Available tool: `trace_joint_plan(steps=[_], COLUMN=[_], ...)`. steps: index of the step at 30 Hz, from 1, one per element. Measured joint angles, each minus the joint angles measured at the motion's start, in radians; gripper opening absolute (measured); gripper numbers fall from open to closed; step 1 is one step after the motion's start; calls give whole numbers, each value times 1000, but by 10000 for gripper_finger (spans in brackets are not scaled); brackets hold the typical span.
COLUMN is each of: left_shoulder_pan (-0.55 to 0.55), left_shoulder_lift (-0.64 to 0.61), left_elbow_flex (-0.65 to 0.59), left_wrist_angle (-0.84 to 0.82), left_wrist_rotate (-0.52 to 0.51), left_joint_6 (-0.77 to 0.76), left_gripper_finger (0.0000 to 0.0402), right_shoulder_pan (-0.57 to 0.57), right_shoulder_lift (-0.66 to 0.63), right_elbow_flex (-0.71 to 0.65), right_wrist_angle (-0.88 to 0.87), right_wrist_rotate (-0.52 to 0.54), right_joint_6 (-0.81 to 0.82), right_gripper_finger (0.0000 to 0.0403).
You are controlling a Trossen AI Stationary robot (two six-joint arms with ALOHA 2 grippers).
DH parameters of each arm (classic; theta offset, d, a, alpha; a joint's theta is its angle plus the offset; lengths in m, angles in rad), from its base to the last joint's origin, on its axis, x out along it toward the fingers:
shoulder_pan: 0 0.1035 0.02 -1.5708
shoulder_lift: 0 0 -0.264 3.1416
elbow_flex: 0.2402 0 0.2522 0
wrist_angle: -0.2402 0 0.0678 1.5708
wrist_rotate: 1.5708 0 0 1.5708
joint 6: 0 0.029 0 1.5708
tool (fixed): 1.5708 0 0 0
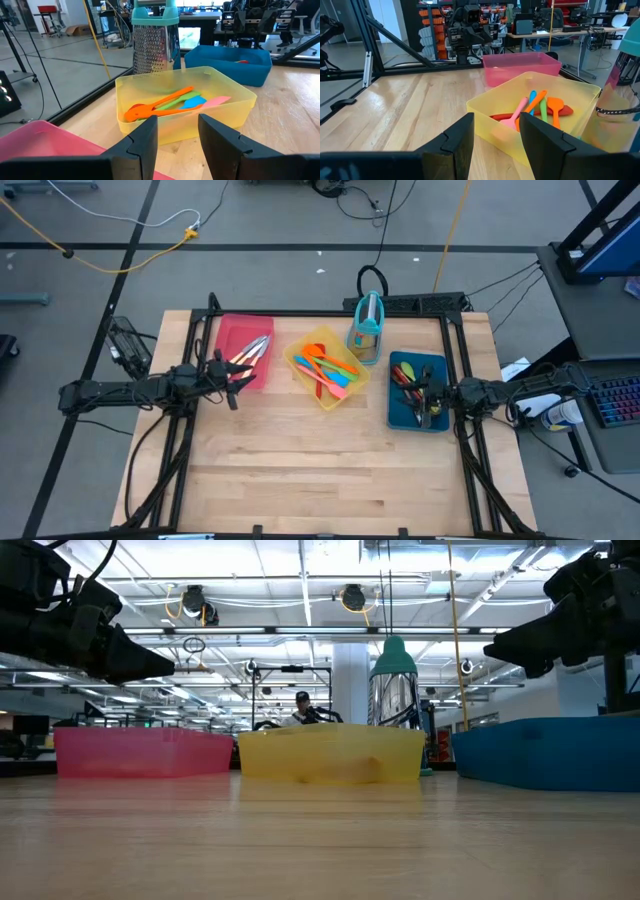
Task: Pick & Place Kitchen Items
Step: Return to Home Position
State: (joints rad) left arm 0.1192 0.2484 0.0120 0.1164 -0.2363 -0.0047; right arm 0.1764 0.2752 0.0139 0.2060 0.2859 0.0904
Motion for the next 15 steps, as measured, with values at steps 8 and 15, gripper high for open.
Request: trace_joint_plan(steps=[8,15], left_shoulder_pan=[0,0], left_shoulder_lift=[0,0], left_elbow_flex=[0,0], left_wrist_angle=[0,0], left_wrist_rotate=[0,0], left_joint_6=[0,0], left_gripper_finger=[145,145], right_shoulder_pan=[0,0], right_shoulder_lift=[0,-19], right_elbow_flex=[0,0], right_wrist_angle=[4,-6], right_wrist_rotate=[0,0], right_joint_6=[2,-7], right_gripper_finger=[149,152])
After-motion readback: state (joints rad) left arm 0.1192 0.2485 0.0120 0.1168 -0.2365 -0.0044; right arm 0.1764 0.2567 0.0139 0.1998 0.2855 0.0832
